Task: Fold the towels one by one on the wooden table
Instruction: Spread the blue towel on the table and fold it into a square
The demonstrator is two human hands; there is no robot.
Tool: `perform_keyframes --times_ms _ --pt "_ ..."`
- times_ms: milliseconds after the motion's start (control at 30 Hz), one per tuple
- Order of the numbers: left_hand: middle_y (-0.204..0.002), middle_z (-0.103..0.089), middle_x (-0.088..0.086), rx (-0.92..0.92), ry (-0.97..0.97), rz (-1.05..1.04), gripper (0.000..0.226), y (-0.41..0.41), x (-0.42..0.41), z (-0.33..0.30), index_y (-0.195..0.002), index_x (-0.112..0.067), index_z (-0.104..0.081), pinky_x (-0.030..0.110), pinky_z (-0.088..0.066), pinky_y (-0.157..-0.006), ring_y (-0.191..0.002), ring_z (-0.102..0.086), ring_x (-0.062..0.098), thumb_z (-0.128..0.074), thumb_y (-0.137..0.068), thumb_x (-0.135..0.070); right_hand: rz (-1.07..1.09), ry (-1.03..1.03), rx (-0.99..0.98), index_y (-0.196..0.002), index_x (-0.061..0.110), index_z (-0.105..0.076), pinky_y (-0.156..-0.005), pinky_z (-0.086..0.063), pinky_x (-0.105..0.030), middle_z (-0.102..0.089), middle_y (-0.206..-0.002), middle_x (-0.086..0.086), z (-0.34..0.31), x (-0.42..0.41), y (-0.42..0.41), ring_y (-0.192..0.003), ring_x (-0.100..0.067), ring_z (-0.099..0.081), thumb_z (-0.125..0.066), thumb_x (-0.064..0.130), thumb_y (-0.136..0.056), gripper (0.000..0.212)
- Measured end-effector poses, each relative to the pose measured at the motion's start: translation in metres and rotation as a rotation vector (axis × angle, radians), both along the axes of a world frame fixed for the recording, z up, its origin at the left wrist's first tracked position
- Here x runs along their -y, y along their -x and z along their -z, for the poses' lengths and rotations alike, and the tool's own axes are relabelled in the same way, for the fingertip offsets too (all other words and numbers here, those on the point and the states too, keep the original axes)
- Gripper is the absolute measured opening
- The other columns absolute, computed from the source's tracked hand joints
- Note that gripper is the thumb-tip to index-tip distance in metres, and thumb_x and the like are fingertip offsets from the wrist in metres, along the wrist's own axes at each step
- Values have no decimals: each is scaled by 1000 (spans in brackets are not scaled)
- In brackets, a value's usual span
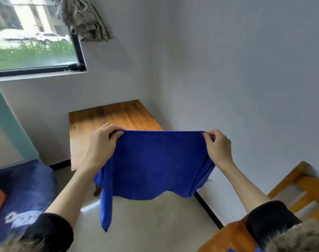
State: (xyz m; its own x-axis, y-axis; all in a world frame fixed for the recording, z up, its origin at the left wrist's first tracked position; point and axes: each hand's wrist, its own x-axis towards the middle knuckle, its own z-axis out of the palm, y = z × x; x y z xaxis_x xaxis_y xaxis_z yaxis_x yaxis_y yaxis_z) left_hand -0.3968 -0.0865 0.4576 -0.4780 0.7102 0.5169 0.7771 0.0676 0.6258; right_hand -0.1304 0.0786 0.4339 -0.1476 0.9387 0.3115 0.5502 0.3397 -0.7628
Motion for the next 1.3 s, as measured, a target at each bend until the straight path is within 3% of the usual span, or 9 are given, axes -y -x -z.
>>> perform_keyframes --times_ms 200,300,400,467,567,800,967,1200,1300 --pt "-79 -57 -9 21 -14 -185 6 77 12 19 -80 -14 -66 1 -33 -69 -71 -53 2 -64 -85 -14 -28 -164 151 -58 22 -31 -45 -25 -26 -38 -51 7 -4 -28 89 -48 -14 -36 -55 41 -90 44" --pt "-84 -57 -5 20 28 -235 8 121 8 33 -83 -7 -66 14 -34 -73 -73 -52 12 -59 -87 -5 -136 -147 214 -68 17 -44 -48 -28 -24 -53 -66 1 2 -49 137 -60 -18 -45 -54 31 -92 29" --pt "-90 -59 4 35 57 -287 12 165 -1 45 -87 -2 -67 23 -36 -78 -81 -54 19 -55 -87 3 -222 -11 256 -87 8 -56 -67 -40 -30 -62 -93 -11 13 -71 187 -83 -25 -52 -48 18 -94 15" --pt "-91 -61 10 56 64 -309 13 188 -6 52 -88 -1 -67 24 -36 -78 -82 -55 22 -55 -86 5 -242 73 270 -96 3 -60 -77 -41 -31 -61 -104 -14 20 -82 212 -95 -29 -53 -45 13 -94 18" --pt "-90 -62 11 100 88 -342 11 222 -17 66 -88 -3 -67 21 -34 -77 -82 -55 21 -57 -86 1 -237 108 234 -97 2 -61 -75 -36 -26 -61 -108 -15 32 -100 248 -92 -24 -51 -46 13 -94 19" --pt "-78 -58 -1 112 114 -389 8 282 -54 91 -79 -13 -61 8 -33 -62 -73 -50 14 -66 -85 -17 -151 -85 317 -95 3 -57 -69 -38 -32 -58 -102 -14 51 -151 308 -81 -23 -49 -45 29 -96 28" --pt "-85 -59 5 103 185 -404 3 334 -106 110 -86 -6 -64 25 -36 -74 -77 -52 18 -61 -87 -7 -143 -228 507 -94 4 -56 -62 -34 -31 -60 -98 -15 67 -216 366 -84 -34 -55 -43 36 -96 35" --pt "-91 -58 7 216 340 -454 18 411 -185 153 -91 -7 -68 29 -39 -79 -85 -54 22 -52 -88 1 -231 -245 621 -98 0 -59 -67 -37 -35 -60 -99 -20 110 -306 453 -90 -36 -54 -46 34 -96 36" --pt "-88 -56 1 222 362 -475 18 439 -212 169 -90 -8 -69 21 -33 -74 -83 -51 18 -53 -88 1 -260 -267 685 -100 1 -60 -75 -41 -39 -60 -102 -19 124 -333 486 -94 -36 -54 -46 33 -96 35"
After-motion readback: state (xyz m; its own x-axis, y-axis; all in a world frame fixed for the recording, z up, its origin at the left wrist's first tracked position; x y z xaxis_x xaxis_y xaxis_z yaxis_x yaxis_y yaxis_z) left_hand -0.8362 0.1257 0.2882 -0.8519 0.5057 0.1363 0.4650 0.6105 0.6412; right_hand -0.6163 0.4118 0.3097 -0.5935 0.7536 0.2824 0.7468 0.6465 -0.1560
